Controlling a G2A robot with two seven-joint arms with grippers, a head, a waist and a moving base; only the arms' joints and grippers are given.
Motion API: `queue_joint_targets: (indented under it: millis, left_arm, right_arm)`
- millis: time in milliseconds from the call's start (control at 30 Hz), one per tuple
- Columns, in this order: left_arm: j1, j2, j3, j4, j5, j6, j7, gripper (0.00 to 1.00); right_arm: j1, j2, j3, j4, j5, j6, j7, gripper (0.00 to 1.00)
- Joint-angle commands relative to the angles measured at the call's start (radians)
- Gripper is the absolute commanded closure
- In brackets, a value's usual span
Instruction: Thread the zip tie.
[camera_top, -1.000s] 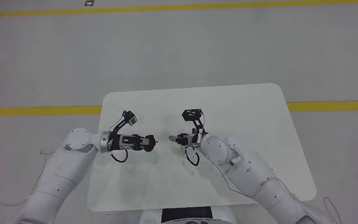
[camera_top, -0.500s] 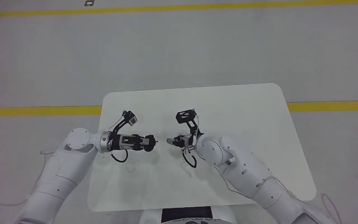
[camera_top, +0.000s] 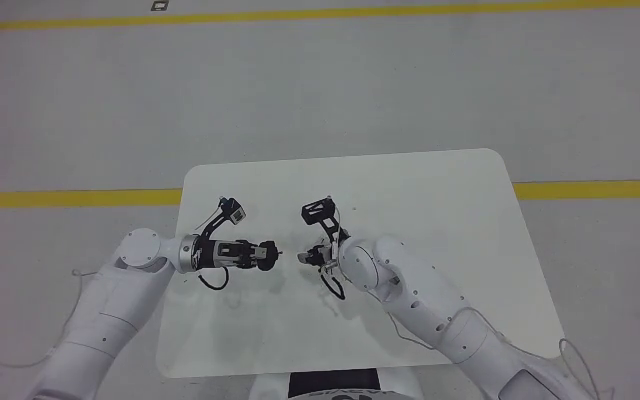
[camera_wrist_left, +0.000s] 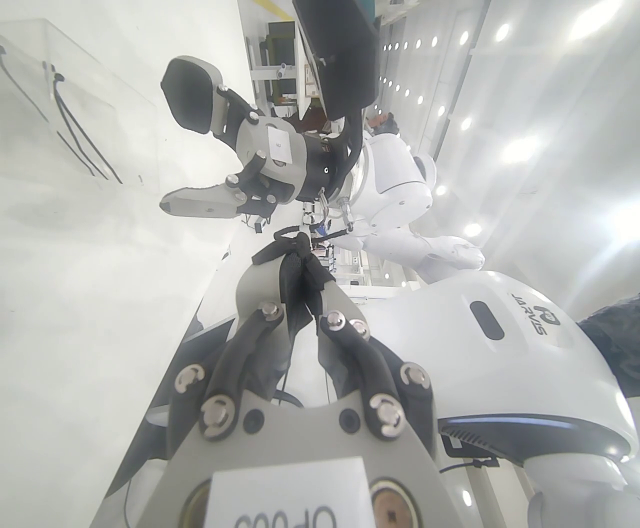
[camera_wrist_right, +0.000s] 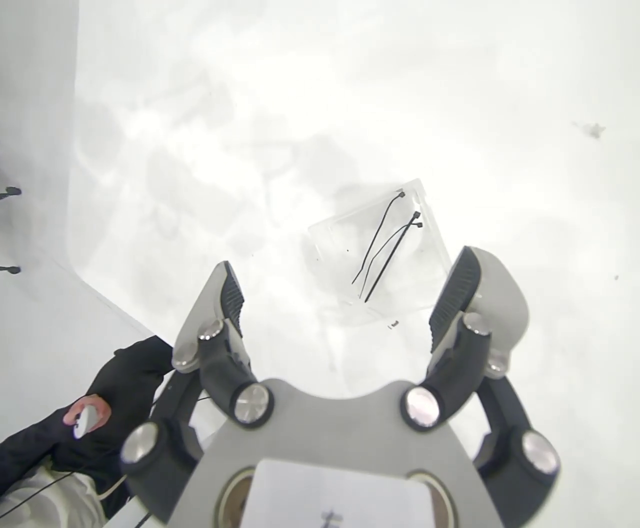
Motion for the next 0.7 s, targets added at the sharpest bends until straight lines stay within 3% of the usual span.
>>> queue_joint_targets:
  millis: [0, 233, 433, 667]
  left_arm:
    - [0.0, 0.0, 0.0, 0.0, 0.0, 0.0, 0.0, 1.0]
    - [0.0, 0.0, 0.0, 0.0, 0.0, 0.0, 0.0, 1.0]
    - [0.0, 0.0, 0.0, 0.0, 0.0, 0.0, 0.0, 1.0]
    - [0.0, 0.0, 0.0, 0.0, 0.0, 0.0, 0.0, 1.0]
  right_arm:
    - [0.0, 0.0, -0.001, 0.0, 0.001, 0.0, 0.0, 0.0]
    - [-0.009, -0.002, -0.016, 0.005, -0.012, -0.02, -0.022, 0.0]
    - [0.013, -0.021, -0.04, 0.026, -0.028, 0.0, -0.003, 0.0]
    - [0.013, -0.021, -0.04, 0.026, -0.028, 0.0, -0.003, 0.0]
